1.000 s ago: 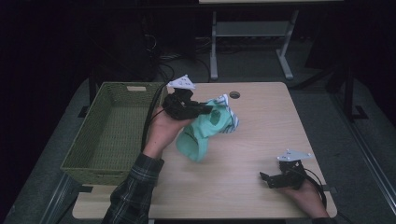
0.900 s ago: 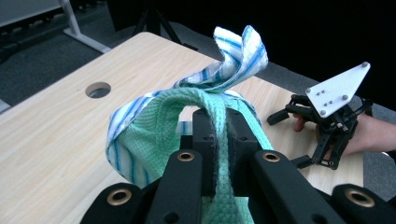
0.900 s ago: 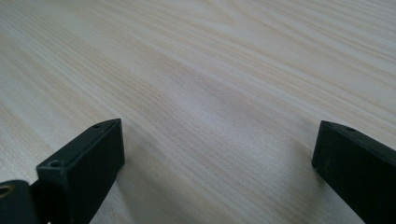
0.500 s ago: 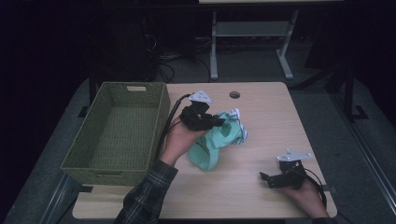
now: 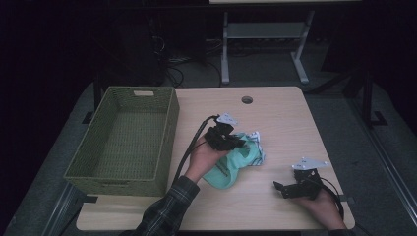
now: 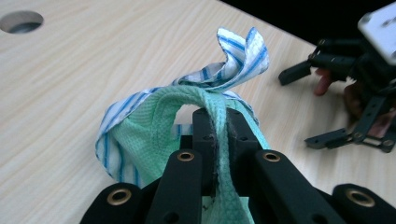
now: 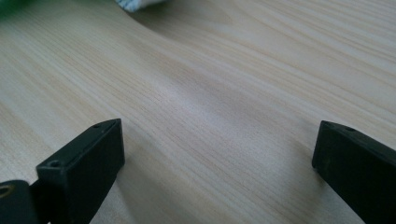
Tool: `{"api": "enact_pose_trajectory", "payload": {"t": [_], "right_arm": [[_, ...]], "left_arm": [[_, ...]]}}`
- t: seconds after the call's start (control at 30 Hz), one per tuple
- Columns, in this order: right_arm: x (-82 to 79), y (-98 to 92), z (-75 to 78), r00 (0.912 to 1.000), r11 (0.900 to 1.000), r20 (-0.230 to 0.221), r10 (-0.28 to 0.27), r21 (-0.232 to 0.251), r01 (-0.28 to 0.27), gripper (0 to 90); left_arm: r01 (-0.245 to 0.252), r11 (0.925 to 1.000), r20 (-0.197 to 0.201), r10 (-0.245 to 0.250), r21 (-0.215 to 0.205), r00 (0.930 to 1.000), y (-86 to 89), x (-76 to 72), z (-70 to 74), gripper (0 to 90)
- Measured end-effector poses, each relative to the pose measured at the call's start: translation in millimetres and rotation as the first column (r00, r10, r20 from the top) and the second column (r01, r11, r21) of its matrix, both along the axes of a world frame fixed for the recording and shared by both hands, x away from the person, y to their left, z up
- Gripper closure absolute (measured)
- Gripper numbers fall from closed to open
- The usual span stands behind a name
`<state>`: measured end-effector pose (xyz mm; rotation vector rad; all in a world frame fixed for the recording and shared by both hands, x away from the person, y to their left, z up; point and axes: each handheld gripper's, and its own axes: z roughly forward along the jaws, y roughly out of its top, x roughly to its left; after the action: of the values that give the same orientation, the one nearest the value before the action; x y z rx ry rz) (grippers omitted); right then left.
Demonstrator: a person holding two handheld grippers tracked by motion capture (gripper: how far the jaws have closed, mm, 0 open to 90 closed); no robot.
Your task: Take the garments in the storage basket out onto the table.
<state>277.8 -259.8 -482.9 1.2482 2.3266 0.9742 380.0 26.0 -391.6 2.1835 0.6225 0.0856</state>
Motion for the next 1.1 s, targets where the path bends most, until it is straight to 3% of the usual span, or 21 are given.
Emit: {"api": "enact_pose_trajectory", "payload": {"t": [0.3,0.4,0.53,0.57,0.6,0.8,0.93,1.1], "right_arm": [[0.0,0.0,0.0,1.0000,1.000,0.000,0.000,0.000,0.000,1.9],[0.0,0.0,0.0,1.0000,1.000,0.000,0.000,0.000,0.000,1.9],[0.0,0.0,0.0,1.0000,1.000,0.000,0.000,0.000,0.000,1.9],[0.0,0.0,0.0,1.0000,1.000,0.000,0.000,0.000,0.000,1.9],[0.0,0.0,0.0,1.0000,1.000,0.000,0.000,0.000,0.000,1.9],[0.0,0.0,0.0,1.0000,1.000,0.000,0.000,0.000,0.000,1.9],[0.0,0.0,0.0,1.0000,1.000,0.000,0.000,0.000,0.000,1.9],[0.0,0.0,0.0,1.0000,1.000,0.000,0.000,0.000,0.000,1.9]], "left_arm": [[0.012,0.9987,0.008,-0.013,0.049,0.9999,-9.8,3.1,-27.1,83.6],[-0.002,0.9986,-0.014,0.003,0.054,0.9999,-12.1,5.4,-37.5,83.4],[0.017,0.9948,-0.026,-0.014,0.100,0.9996,-13.6,8.6,-48.4,83.2],[0.007,0.9958,-0.035,-0.003,0.091,0.9994,-15.2,7.8,-51.2,83.0],[0.019,0.9934,-0.033,-0.016,0.113,0.9993,-14.2,8.9,-52.8,82.9],[0.014,0.9911,-0.056,-0.006,0.132,0.9984,-13.0,11.3,-62.3,80.6],[0.013,0.9928,-0.055,-0.006,0.119,0.9985,-13.4,10.0,-59.2,68.4],[-0.013,0.9986,-0.029,0.015,0.052,0.9995,-1.9,7.3,-32.2,52.5]]}}
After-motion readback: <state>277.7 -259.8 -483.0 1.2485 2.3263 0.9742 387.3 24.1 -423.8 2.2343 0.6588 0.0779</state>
